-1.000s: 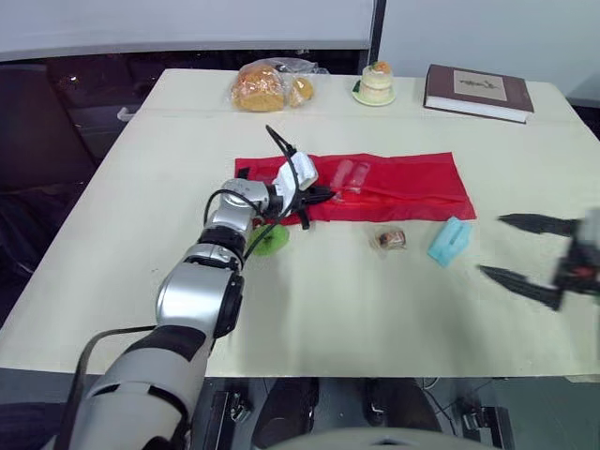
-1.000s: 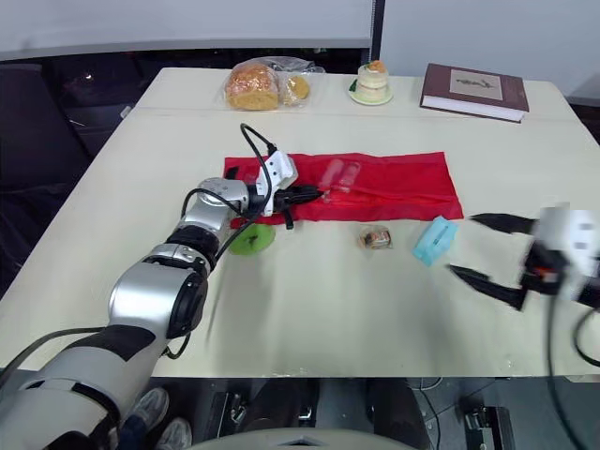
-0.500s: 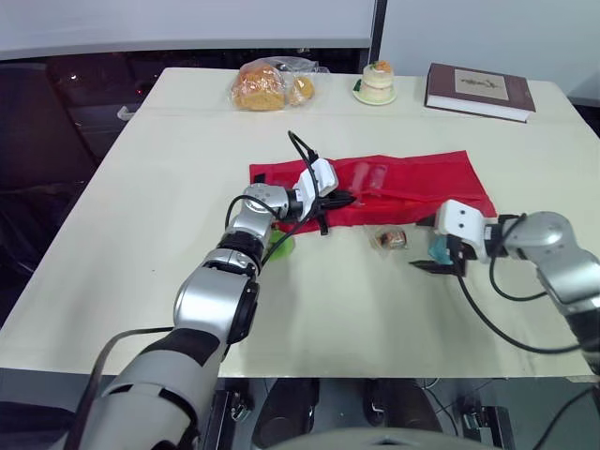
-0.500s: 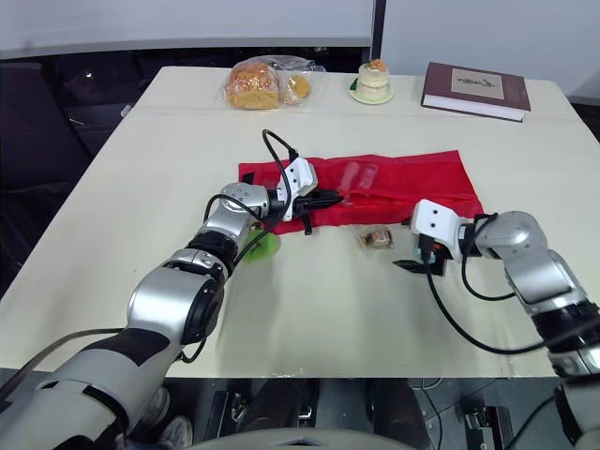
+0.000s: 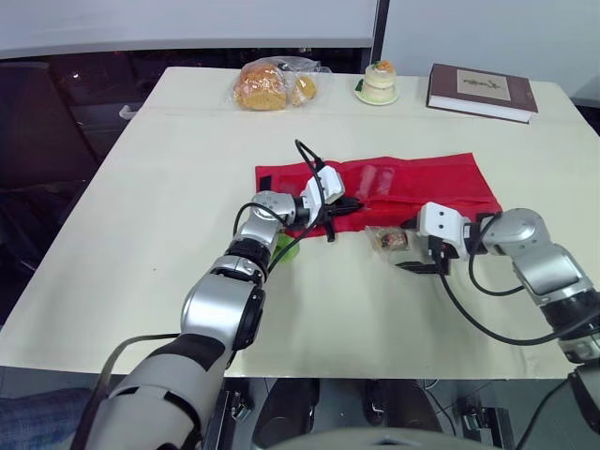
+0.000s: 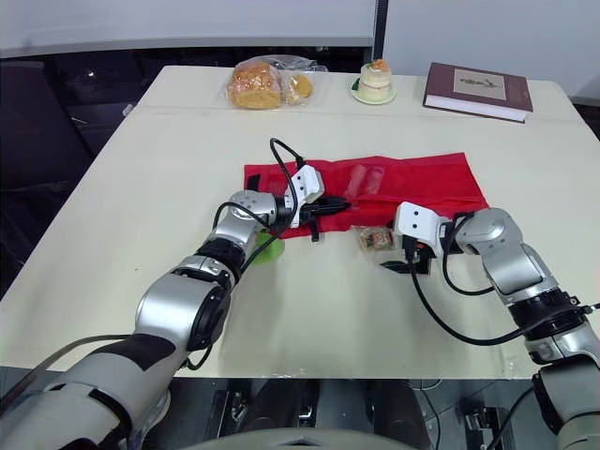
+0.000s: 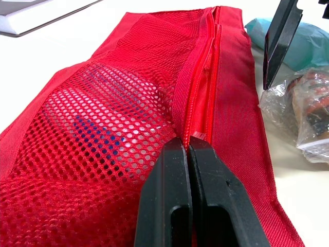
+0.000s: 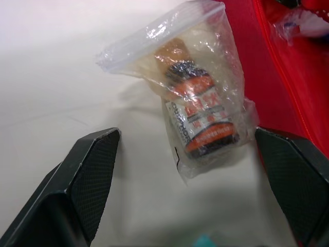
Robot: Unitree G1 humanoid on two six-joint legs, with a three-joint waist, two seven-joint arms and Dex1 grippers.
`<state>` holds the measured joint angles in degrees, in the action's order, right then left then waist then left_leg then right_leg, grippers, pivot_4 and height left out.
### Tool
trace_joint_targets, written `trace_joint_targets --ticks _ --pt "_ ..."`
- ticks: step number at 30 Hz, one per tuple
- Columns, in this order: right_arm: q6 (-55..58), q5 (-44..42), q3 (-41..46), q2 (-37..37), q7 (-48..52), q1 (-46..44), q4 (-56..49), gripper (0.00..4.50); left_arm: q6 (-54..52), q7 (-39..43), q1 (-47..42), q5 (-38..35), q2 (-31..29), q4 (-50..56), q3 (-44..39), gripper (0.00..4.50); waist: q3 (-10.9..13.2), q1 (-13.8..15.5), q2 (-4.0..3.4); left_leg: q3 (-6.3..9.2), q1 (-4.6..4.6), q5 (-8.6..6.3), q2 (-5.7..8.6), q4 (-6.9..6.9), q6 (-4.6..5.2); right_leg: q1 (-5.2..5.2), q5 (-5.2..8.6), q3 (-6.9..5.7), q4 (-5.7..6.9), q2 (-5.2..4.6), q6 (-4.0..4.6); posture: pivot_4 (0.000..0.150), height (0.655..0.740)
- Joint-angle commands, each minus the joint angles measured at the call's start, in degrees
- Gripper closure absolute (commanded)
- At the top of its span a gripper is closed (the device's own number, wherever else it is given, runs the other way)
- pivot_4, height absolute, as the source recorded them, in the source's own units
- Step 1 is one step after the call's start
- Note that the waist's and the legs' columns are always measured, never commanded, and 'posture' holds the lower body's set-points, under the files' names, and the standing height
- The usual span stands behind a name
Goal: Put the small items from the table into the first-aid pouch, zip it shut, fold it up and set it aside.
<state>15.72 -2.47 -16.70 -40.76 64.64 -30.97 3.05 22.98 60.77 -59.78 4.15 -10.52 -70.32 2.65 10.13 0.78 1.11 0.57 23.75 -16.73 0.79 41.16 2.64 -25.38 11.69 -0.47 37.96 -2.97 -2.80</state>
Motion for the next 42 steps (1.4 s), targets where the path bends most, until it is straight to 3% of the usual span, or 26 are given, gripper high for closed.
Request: trace_joint_targets --ticks 1,4,8,9,13,19,24,29,37,42 --pt "-0.68 -0.15 0.66 0.13 0.48 -1.04 -1.42 0.05 1.02 -0.34 -0.25 -1.35 0.96 1.80 -0.56 4.50 0.00 0.02 0.00 0.00 0.00 0.00 0.00 0.00 0.00 0.00 0.00 0.00 0.00 0.00 0.00 0.150 0.7289" --pt "-1.04 0.13 0.46 -0.20 1.28 -1.12 -1.35 0.05 1.13 -0.43 -0.08 -1.40 1.25 1.85 -0.53 4.50 0.00 0.04 0.00 0.00 0.01 0.00 0.00 0.00 0.01 0.00 0.00 0.00 -0.01 0.00 0.00 0.150 0.7289" --pt "-1.50 0.37 0.79 -0.34 1.54 -1.09 -0.96 1.67 1.20 -0.90 0.22 -1.40 1.35 1.71 -0.50 4.50 0.00 0.01 0.00 0.00 0.01 0.00 0.00 0.00 0.01 0.00 0.00 0.00 -0.01 0.00 0.00 0.150 0.7289" --pt "-1.46 0.34 0.97 -0.35 1.48 -1.02 -1.05 2.33 1.12 -0.86 0.25 -1.48 1.38 1.78 -0.54 4.50 0.00 0.00 0.00 0.00 0.00 0.00 0.00 0.00 0.01 0.00 0.00 0.00 -0.01 0.00 0.00 0.150 0.7289" --pt "-0.23 -0.42 1.96 -0.05 0.54 -0.42 -2.62 3.56 0.93 -0.29 0.35 -1.78 1.33 1.99 -0.56 4.50 0.00 0.00 0.00 0.00 0.00 0.00 0.00 0.00 0.00 0.00 0.00 0.00 -0.01 0.00 0.00 0.150 0.7289" --pt "7.79 -3.65 6.05 0.58 -3.85 3.00 -8.73 3.56 0.75 -0.86 -0.37 -1.73 1.16 1.24 -0.56 4.50 0.00 0.03 0.00 0.01 0.01 0.00 -0.01 0.00 0.00 0.00 0.00 0.00 -0.01 -0.01 0.00 0.150 0.7289" --pt "27.32 -5.66 14.04 2.23 -15.65 7.98 -18.61 3.56 0.46 -0.52 -0.50 -2.02 1.12 1.14 -0.80 4.50 0.00 0.04 0.00 0.02 0.02 -0.01 -0.03 0.00 0.01 0.00 0.00 0.01 0.01 -0.03 0.00 0.150 0.7289" --pt "40.46 -3.82 15.07 3.49 -24.48 8.35 -22.88 3.56 0.41 -0.30 -0.70 -1.90 1.34 0.71 -0.71 4.50 -0.01 0.03 -0.01 0.03 0.02 -0.04 -0.04 0.00 0.06 -0.01 0.00 0.01 0.02 -0.03 0.00 0.150 0.7289" --pt "45.09 -2.00 7.70 7.25 -31.16 3.09 -19.07 3.56 -0.18 0.67 -1.65 -2.58 2.68 0.89 -0.82 4.50 -0.01 0.07 -0.02 0.03 0.02 -0.08 0.00 -0.01 0.13 -0.01 0.00 0.00 0.01 -0.02 0.00 0.150 0.7289" --pt "45.62 -1.29 7.40 10.35 -34.82 -0.42 -14.57 3.56 -0.33 1.45 -1.46 -2.86 2.83 1.36 -0.68 4.50 -0.02 -0.02 -0.02 0.01 0.00 -0.07 0.01 0.00 0.12 0.00 0.00 0.01 0.01 -0.02 0.00 0.150 0.7289"
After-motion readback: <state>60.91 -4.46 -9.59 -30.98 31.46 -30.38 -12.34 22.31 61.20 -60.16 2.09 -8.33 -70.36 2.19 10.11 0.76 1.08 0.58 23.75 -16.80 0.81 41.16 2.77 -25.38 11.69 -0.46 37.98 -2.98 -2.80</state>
